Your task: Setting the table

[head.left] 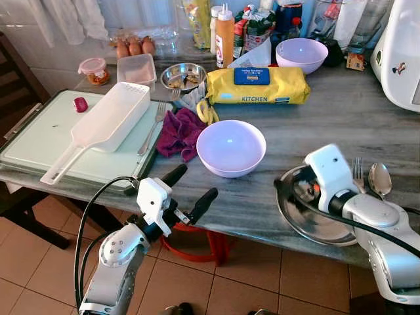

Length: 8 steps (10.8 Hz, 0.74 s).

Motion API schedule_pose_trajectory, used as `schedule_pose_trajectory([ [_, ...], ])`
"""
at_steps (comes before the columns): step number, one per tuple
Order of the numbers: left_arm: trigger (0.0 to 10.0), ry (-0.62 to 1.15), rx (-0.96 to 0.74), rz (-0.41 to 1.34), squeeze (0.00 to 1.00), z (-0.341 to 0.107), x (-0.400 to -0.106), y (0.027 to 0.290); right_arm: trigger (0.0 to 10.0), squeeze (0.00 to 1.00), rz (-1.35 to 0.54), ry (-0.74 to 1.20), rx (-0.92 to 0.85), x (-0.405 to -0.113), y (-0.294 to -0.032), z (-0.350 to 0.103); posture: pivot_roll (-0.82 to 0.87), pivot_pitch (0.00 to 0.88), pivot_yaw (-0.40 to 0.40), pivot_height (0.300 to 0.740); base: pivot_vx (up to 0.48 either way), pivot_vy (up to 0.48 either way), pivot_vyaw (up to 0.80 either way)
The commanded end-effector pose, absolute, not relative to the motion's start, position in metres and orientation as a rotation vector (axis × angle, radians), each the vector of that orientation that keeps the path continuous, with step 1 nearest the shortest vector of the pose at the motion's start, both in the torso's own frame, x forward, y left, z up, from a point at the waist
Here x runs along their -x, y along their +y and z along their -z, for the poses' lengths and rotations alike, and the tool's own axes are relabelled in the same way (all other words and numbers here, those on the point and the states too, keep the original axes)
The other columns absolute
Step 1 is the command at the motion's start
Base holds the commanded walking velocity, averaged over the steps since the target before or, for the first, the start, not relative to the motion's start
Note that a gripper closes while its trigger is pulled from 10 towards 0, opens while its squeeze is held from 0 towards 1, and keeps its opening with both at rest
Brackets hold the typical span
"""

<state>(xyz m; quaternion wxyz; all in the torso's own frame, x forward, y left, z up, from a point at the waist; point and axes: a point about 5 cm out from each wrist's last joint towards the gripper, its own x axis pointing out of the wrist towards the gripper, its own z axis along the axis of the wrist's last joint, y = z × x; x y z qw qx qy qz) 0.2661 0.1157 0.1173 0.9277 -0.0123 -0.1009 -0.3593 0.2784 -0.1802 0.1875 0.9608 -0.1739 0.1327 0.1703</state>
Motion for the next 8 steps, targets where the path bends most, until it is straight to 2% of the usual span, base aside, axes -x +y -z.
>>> schedule_pose_trajectory([
  [1,10.0,-0.198,0.016,0.738,0.00,-0.116,-0.264,0.117,10.0,0.19,-0.342,0.190,0.358,-0.277,-0.178,-0.203,-0.20,0.181,0.085,0.740,0.000,0.000,0.00],
  [4,10.0,-0.201,0.019,0.740,0.00,-0.116,-0.267,0.115,10.0,0.18,-0.371,0.189,0.358,-0.276,-0.186,-0.222,-0.22,0.176,0.092,0.740,0.000,0.000,0.00],
  [5,10.0,-0.201,0.020,0.743,0.00,-0.116,-0.267,0.114,10.0,0.00,-0.422,0.239,0.393,-0.269,-0.190,-0.222,-0.23,0.176,0.094,0.740,0.000,0.000,0.00],
  [8,10.0,-0.197,0.025,0.753,0.00,-0.115,-0.269,0.112,10.0,0.00,-0.562,0.323,0.505,-0.249,-0.196,-0.226,-0.25,0.180,0.104,0.740,0.000,0.000,0.00],
])
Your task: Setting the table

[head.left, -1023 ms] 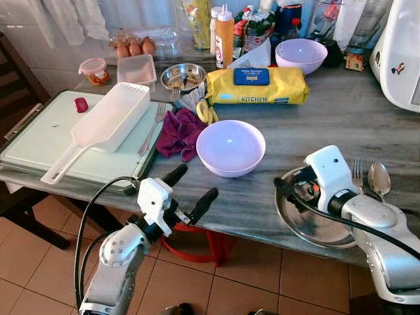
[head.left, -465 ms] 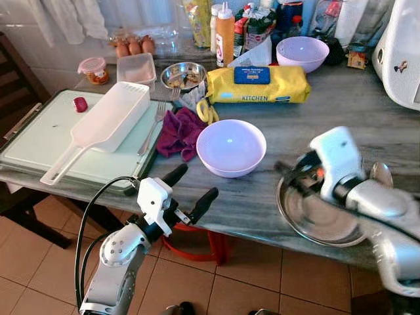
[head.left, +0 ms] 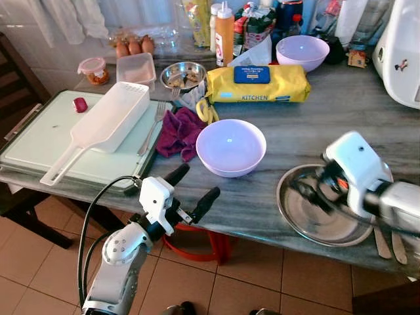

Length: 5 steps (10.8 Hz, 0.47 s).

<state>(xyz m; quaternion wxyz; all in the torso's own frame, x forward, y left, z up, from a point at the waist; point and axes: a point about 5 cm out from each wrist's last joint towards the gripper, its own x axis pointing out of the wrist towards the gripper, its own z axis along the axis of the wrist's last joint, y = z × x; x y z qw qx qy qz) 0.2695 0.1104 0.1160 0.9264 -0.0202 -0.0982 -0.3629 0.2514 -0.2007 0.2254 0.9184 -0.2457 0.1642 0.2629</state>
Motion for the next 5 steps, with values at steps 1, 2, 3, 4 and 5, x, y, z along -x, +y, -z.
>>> schedule_pose_trajectory([
  [1,10.0,-0.194,0.029,0.763,0.00,-0.115,-0.270,0.109,10.0,0.00,-0.583,0.349,0.513,-0.245,-0.198,-0.226,-0.26,0.181,0.111,0.740,0.000,0.000,0.00],
  [2,10.0,-0.194,0.032,0.771,0.00,-0.114,-0.271,0.107,10.0,0.00,-0.590,0.377,0.532,-0.241,-0.202,-0.222,-0.26,0.181,0.112,0.740,0.000,0.000,0.00],
  [3,10.0,-0.195,0.032,0.777,0.00,-0.115,-0.272,0.106,10.0,0.00,-0.592,0.413,0.550,-0.237,-0.205,-0.213,-0.27,0.181,0.116,0.740,0.000,0.000,0.00],
  [4,10.0,-0.197,0.032,0.782,0.00,-0.115,-0.274,0.105,10.0,0.00,-0.593,0.458,0.561,-0.234,-0.208,-0.202,-0.27,0.179,0.123,0.740,0.000,0.000,0.00],
  [5,10.0,-0.198,0.032,0.784,0.00,-0.115,-0.274,0.104,10.0,0.00,-0.592,0.484,0.563,-0.233,-0.210,-0.193,-0.27,0.179,0.124,0.740,0.000,0.000,0.00],
])
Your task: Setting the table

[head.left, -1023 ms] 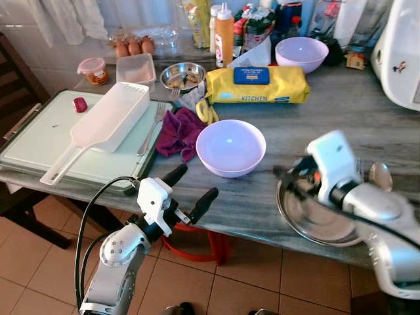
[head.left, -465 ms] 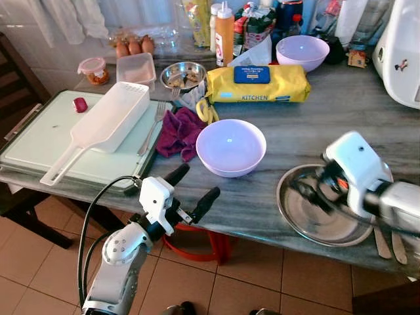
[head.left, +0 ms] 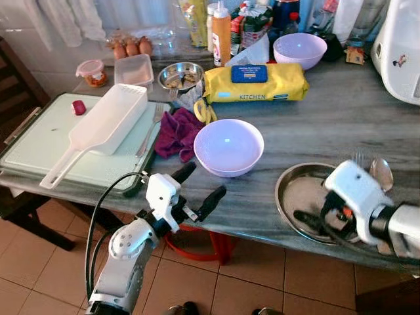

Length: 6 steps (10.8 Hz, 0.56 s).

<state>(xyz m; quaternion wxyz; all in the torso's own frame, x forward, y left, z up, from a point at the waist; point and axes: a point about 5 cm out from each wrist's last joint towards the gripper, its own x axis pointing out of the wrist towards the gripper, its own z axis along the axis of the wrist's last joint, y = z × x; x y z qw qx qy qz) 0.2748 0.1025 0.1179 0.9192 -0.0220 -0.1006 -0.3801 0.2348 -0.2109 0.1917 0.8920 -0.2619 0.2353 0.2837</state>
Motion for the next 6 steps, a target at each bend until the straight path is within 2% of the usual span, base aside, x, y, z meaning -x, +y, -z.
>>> schedule_pose_trajectory([
  [1,10.0,-0.199,0.031,0.785,0.00,-0.116,-0.275,0.104,10.0,0.00,-0.589,0.501,0.562,-0.234,-0.212,-0.186,-0.26,0.179,0.125,0.740,0.000,0.000,0.00],
  [6,10.0,-0.193,0.017,0.757,0.00,-0.114,-0.274,0.107,10.0,0.00,-0.547,0.474,0.467,-0.254,-0.207,-0.158,-0.23,0.184,0.122,0.740,0.000,0.000,0.00],
])
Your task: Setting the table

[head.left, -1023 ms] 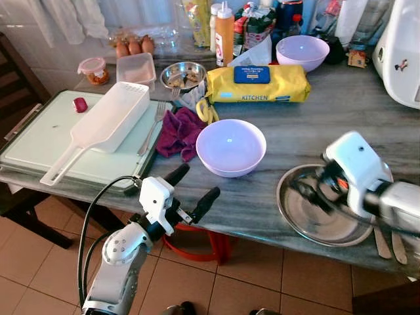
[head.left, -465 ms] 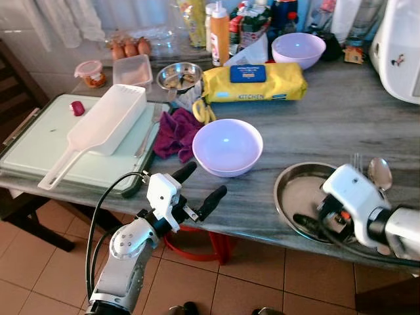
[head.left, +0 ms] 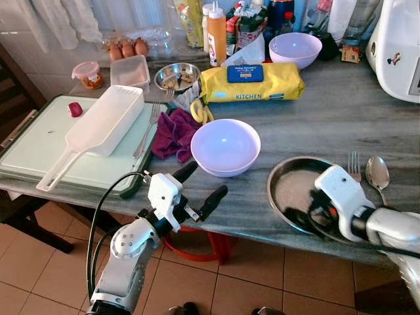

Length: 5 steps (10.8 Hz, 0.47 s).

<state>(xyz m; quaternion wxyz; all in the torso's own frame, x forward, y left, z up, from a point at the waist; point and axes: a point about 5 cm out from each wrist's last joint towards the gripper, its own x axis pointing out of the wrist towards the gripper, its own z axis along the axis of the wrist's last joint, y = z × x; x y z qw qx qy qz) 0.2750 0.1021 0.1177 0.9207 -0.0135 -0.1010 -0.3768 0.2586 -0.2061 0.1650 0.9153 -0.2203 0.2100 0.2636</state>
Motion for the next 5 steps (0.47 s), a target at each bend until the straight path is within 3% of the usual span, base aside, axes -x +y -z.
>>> schedule_pose_trajectory([
  [1,10.0,-0.194,0.015,0.754,0.00,-0.114,-0.274,0.107,10.0,0.00,-0.548,0.450,0.440,-0.261,-0.202,-0.157,-0.22,0.185,0.123,0.740,0.000,0.000,0.00],
  [5,10.0,-0.195,0.002,0.739,0.00,-0.114,-0.274,0.110,10.0,0.00,-0.600,0.408,0.412,-0.269,-0.184,-0.156,-0.21,0.183,0.118,0.740,0.000,0.000,0.00],
])
